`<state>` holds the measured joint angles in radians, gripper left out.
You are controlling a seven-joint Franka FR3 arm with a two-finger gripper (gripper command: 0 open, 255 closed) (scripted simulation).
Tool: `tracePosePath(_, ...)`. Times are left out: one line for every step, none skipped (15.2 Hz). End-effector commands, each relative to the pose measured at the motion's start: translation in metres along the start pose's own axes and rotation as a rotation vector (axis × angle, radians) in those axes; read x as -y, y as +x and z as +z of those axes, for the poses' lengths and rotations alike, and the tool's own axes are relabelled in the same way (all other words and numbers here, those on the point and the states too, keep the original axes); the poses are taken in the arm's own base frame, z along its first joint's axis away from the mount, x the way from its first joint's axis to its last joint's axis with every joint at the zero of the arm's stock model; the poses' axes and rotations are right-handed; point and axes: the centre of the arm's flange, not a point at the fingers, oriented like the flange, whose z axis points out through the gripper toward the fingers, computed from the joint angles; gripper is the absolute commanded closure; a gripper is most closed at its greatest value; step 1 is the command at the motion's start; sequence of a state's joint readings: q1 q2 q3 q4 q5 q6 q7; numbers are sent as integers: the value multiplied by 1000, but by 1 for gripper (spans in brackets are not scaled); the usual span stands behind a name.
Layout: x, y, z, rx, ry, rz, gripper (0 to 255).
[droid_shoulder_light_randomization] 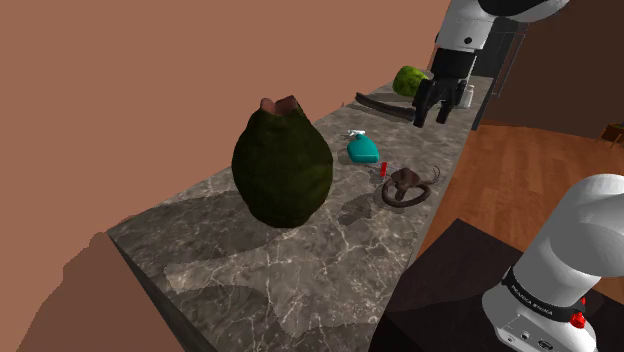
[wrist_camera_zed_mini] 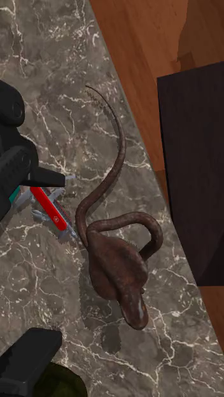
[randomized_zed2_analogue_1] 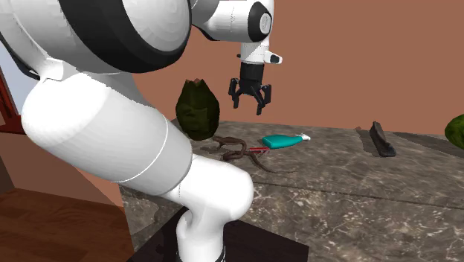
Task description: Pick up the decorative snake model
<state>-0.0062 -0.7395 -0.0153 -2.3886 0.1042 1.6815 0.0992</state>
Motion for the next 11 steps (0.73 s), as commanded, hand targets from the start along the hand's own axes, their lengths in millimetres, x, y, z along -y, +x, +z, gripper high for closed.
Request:
tracePosePath(0, 0, 0, 0, 0, 0, 0)
tracePosePath(-3, 1, 12, 6, -8, -67, 0)
tracePosePath(-7, 2, 25, 12, -15, -135, 0)
tracePosePath(-10, 3, 37, 18, -23, -202, 0)
tracePosePath(-14, 4, 49, 24, -30, -269, 0)
tracePosePath(-17, 5, 62, 30, -38, -336, 0)
tracePosePath(-20, 7, 74, 36, -45, -404, 0)
tracePosePath(-24, 8, 86, 42, -53, -471, 0)
tracePosePath(-27, 10, 99, 49, -60, -538, 0)
tracePosePath(-31, 12, 111, 55, -68, -605, 0)
tracePosePath(-34, 14, 123, 61, -75, -673, 0)
